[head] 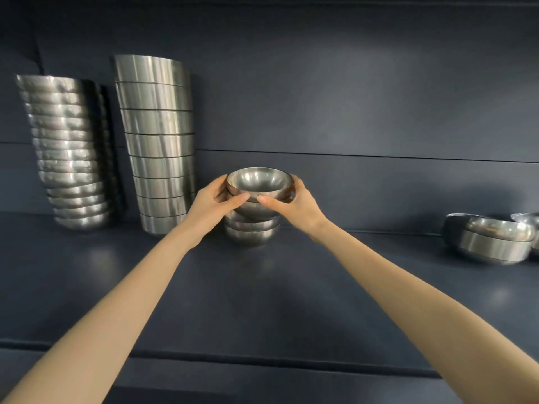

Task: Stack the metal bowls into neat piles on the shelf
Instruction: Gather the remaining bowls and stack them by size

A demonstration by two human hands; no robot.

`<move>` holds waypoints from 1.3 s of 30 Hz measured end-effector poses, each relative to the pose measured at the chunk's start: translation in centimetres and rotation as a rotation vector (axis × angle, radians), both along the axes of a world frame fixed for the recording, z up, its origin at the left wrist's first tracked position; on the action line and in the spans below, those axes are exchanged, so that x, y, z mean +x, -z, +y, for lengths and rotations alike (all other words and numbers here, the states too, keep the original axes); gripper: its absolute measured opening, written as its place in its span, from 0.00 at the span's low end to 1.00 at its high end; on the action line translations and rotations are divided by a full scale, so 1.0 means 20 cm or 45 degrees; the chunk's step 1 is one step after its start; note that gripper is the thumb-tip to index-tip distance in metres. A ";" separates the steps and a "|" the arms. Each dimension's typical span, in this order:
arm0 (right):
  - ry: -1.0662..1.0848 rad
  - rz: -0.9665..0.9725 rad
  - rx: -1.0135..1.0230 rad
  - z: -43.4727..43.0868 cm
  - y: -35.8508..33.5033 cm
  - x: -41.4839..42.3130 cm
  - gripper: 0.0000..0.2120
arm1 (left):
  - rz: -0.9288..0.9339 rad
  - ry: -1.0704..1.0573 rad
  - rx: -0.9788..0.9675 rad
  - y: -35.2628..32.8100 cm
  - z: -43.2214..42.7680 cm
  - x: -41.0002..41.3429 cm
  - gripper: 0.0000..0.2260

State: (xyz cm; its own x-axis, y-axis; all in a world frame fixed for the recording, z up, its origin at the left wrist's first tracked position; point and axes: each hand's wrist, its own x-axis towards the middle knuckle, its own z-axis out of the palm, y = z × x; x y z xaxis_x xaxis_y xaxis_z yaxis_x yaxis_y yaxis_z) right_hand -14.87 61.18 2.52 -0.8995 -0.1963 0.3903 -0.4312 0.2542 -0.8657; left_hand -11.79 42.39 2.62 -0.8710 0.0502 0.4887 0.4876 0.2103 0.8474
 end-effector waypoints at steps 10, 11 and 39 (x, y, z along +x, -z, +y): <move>-0.085 -0.077 0.010 -0.03 0.13 -0.14 0.39 | -0.063 -0.040 -0.070 0.12 -0.05 -0.12 0.15; -0.104 -0.083 0.011 -0.03 0.14 -0.15 0.37 | -0.067 -0.035 -0.074 0.13 -0.05 -0.13 0.15; -0.087 -0.156 -0.108 -0.03 0.16 -0.17 0.30 | -0.181 -0.064 -0.005 0.19 -0.06 -0.17 0.14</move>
